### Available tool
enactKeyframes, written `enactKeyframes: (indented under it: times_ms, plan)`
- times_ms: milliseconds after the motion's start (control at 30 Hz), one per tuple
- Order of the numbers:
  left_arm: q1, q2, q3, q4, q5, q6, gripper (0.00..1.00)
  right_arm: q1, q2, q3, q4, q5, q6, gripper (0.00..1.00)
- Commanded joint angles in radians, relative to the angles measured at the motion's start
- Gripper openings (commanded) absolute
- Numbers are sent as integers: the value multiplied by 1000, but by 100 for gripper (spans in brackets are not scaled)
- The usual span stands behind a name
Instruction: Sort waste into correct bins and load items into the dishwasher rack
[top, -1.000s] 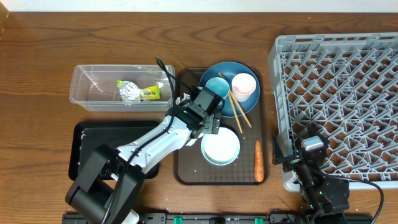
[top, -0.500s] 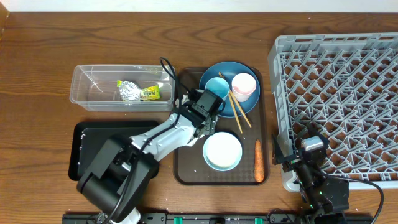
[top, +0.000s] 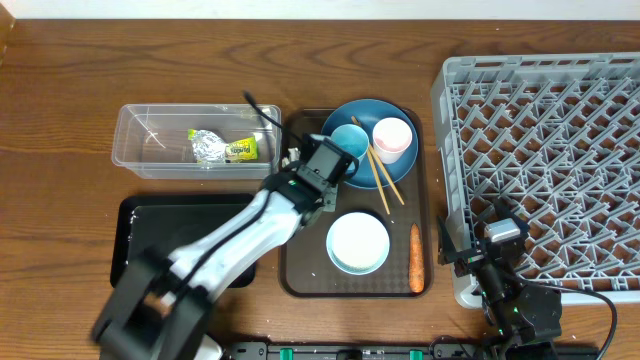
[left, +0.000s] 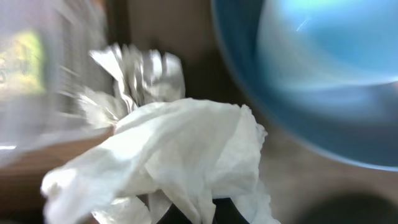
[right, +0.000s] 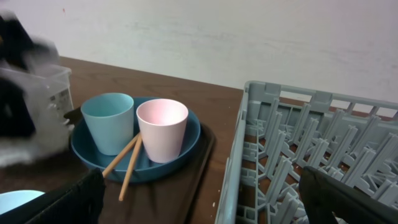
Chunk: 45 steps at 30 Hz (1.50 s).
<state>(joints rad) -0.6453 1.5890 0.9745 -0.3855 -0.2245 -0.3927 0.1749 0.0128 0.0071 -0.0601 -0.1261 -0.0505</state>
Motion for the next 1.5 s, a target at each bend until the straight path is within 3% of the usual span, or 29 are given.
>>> enactKeyframes:
  times_ms: [0,167,367,600,833,867,933,1033,1167,1300,1467]
  plan:
    - [1,-140,-3,-9,-20,-4,6,-6,-4,-2,-4,-2,12,99]
    - [12,-315,-3,-10,-55,-4,6,-6,-4,-2,-4,-2,12,99]
    - [103,-410,-3,-8,-88,-4,6,-6,-4,-2,-4,-2,12,99]
    - [315,-364,-4,70,-67,-15,9,-6,-4,-2,-4,-2,12,99]
    - [481,-220,-4,164,132,-16,9,-6,-4,-2,-4,-2,12,99]
    - [495,-202,-4,172,141,-16,14,-6,-4,-2,-4,-2,12,99]
    - [508,-171,-4,184,143,-16,54,-6,-4,-2,-4,-2,12,99]
    - [523,-115,-4,203,143,-15,88,-6,-4,-2,-4,-2,12,99]
    - [529,-101,11,222,169,2,93,-6,-4,-2,-4,-2,12,99]
    - [512,-185,35,207,296,3,97,-6,-4,-2,-4,-2,12,99]
    - [429,-311,35,92,298,-68,98,-6,-4,-2,-4,-2,12,99]
